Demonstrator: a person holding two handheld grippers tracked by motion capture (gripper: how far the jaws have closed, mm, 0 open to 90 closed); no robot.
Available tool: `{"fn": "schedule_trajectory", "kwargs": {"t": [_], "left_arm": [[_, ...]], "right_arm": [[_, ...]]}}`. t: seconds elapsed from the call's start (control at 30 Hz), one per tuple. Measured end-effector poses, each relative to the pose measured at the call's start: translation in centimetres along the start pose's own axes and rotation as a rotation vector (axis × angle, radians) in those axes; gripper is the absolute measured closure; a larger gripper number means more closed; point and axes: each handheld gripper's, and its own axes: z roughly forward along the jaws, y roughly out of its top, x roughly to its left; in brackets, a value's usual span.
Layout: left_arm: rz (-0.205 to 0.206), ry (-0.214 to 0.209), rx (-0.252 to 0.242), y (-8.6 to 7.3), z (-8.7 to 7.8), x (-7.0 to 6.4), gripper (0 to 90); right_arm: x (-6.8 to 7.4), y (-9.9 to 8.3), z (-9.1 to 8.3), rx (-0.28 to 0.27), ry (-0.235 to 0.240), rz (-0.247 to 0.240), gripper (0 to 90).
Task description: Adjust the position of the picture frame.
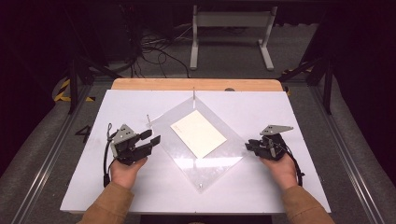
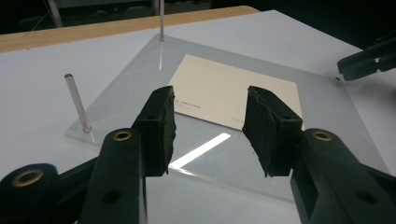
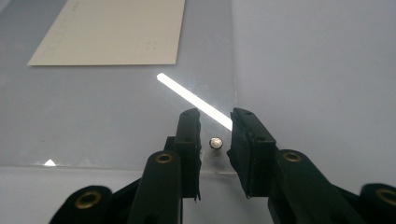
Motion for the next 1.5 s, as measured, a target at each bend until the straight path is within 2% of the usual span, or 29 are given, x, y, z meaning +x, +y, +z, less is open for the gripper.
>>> {"fn": "schedule_trajectory", "kwargs": {"t": [0.1,0.3,0.5,0.57,0.67,0.87,0.97,1.0,1.13,1.23,1.3,1.4,1.5], "left_arm": [[0.001,-0.008,0.01,-0.4,-0.3,-0.1,53.2],[0.007,-0.003,0.02,-0.8,-0.3,0.0,53.2],[-0.007,-0.009,0.034,-1.2,-0.2,0.2,53.2],[-0.008,-0.007,0.036,-1.2,-0.2,0.3,53.2],[-0.009,-0.012,0.042,-1.3,-0.1,0.3,53.2],[-0.006,-0.018,0.048,-1.4,-0.1,0.2,53.1],[-0.01,-0.017,0.057,-1.5,-0.1,0.4,53.1],[-0.01,-0.017,0.057,-1.5,-0.1,0.4,52.8],[-0.025,-0.018,0.072,-1.7,-0.2,0.7,52.9],[-0.037,-0.012,0.079,-1.8,-0.2,1.2,52.8],[-0.065,-0.011,0.08,-2.0,-0.2,1.5,53.0],[-0.092,0.017,0.091,-2.1,-0.2,2.1,53.6],[-0.164,0.028,0.12,-2.4,-0.3,2.9,55.9]], "right_arm": [[-0.1,-0.1,0.5,0.012,0.007,0.013,75.3],[0.0,-0.2,1.0,0.021,-0.005,-0.007,82.2],[0.3,-0.2,1.0,0.022,-0.023,-0.024,83.1],[0.4,-0.2,1.0,0.024,-0.026,-0.017,83.2],[0.9,-0.2,0.8,0.042,-0.002,-0.025,83.2],[2.8,-0.9,0.2,0.049,0.031,-0.06,83.3],[4.3,-1.3,-0.2,0.063,0.072,-0.087,83.2],[4.3,-1.3,-0.2,0.063,0.072,-0.087,83.2],[6.8,-1.8,-0.7,0.081,0.132,-0.132,83.3],[8.1,-2.0,-0.8,0.091,0.17,-0.158,83.6],[9.2,-2.1,-0.8,0.101,0.196,-0.177,83.8],[10.4,-2.3,-0.9,0.098,0.216,-0.194,83.8],[11.5,-2.5,-0.9,0.102,0.237,-0.211,83.8]]}}
